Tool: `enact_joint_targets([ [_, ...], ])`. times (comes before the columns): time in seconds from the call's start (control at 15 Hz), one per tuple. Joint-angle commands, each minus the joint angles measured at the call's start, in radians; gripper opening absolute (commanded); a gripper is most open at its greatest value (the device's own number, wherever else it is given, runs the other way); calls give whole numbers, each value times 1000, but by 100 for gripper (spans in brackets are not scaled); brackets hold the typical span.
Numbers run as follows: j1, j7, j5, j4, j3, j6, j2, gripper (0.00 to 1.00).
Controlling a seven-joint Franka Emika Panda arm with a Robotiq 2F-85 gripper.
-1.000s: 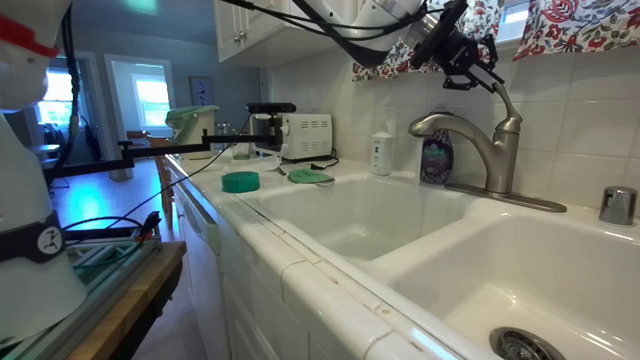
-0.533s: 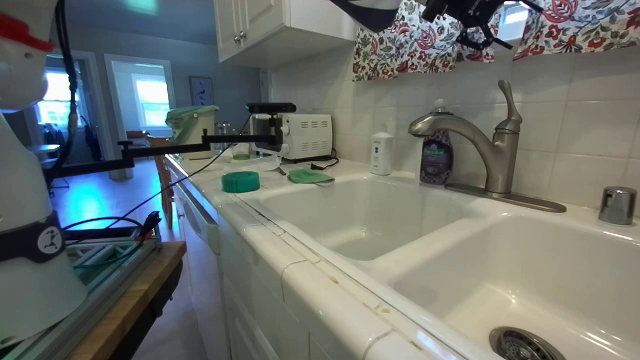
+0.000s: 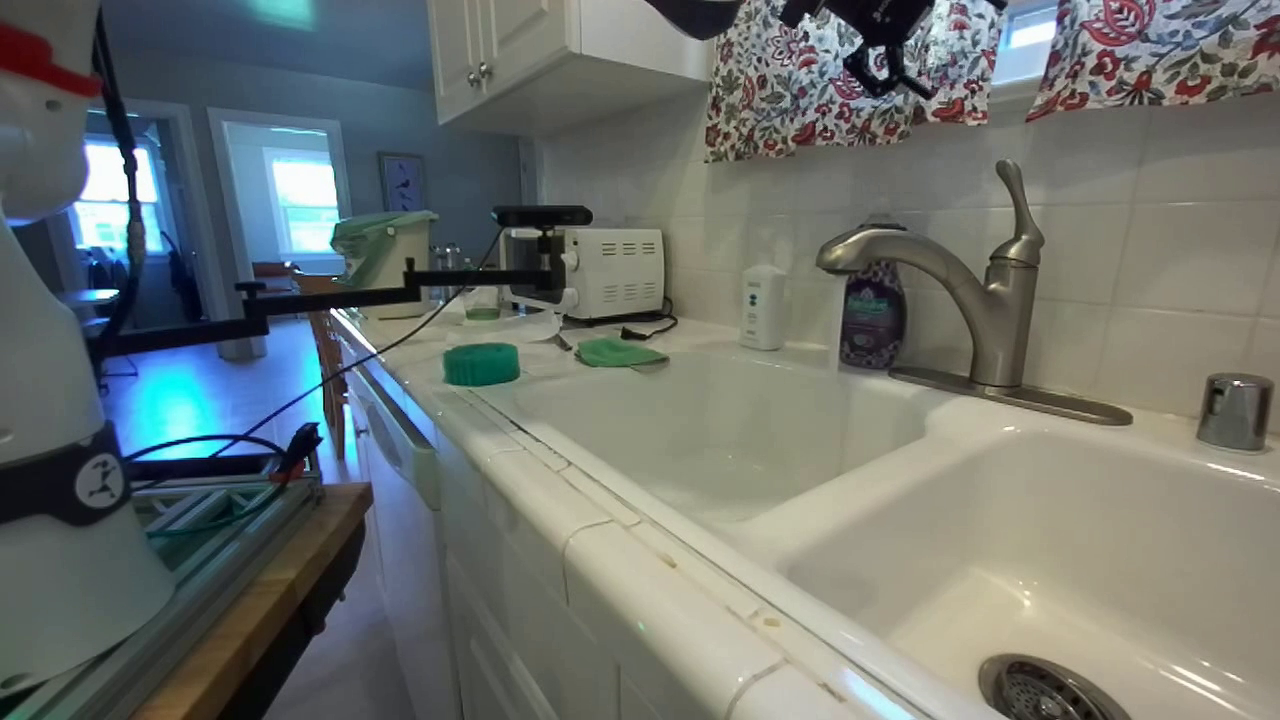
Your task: Push the faucet handle up
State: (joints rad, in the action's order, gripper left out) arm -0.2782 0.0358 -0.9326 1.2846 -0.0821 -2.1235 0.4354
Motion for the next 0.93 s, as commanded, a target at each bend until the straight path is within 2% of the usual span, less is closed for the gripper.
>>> enact_joint_targets([
  [0.0,-8,-65,110,-1,-35,133,-47,100],
  [0.2,-9,-120,214,-9,-71,210,-93,100],
  [0.4,5,-155,317,12,-102,230,-135,100],
  [0.53,10,-167,381,18,-106,237,-145,100],
  [0.87,20,-134,557,10,-107,373,-147,100],
])
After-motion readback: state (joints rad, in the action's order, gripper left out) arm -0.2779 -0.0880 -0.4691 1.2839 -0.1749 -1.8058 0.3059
